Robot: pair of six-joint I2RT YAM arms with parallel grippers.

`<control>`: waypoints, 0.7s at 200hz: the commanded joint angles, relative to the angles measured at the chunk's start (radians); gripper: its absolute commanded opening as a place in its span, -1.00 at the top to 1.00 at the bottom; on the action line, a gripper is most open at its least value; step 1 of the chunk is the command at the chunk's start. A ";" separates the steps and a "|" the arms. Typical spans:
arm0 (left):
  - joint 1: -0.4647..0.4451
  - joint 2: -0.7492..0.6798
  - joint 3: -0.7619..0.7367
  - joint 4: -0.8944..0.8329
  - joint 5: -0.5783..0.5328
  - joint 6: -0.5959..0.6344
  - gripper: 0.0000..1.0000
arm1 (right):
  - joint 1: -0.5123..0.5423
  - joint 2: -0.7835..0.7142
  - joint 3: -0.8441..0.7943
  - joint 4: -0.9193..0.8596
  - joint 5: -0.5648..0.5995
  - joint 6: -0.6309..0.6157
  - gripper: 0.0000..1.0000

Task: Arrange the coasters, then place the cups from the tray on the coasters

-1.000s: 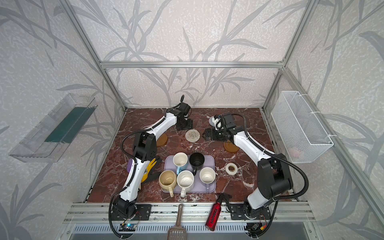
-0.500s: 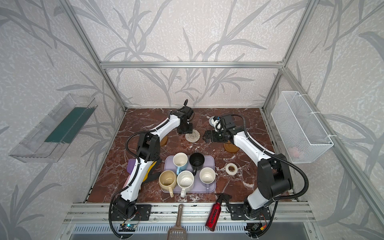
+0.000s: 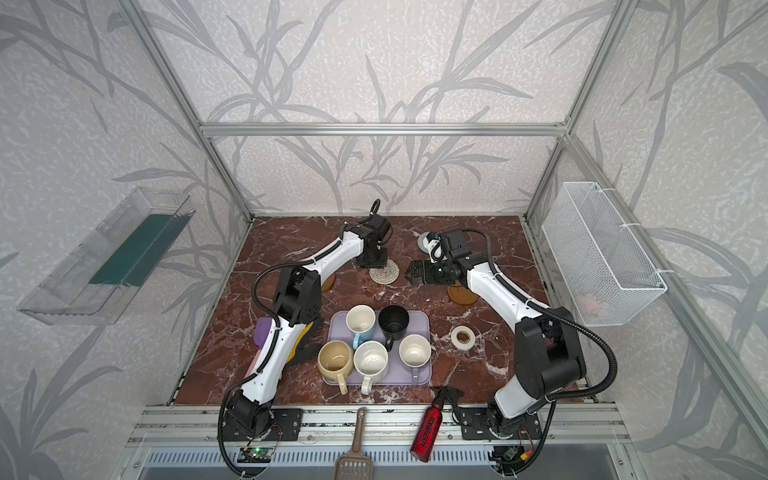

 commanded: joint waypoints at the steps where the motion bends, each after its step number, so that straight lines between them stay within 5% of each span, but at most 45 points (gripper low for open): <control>1: 0.007 -0.028 -0.081 -0.080 -0.056 0.019 0.25 | 0.000 -0.031 -0.015 0.021 -0.002 0.015 -0.99; 140: 0.053 -0.221 -0.381 0.026 -0.184 0.034 0.35 | 0.068 -0.023 -0.019 0.045 0.042 0.047 -1.00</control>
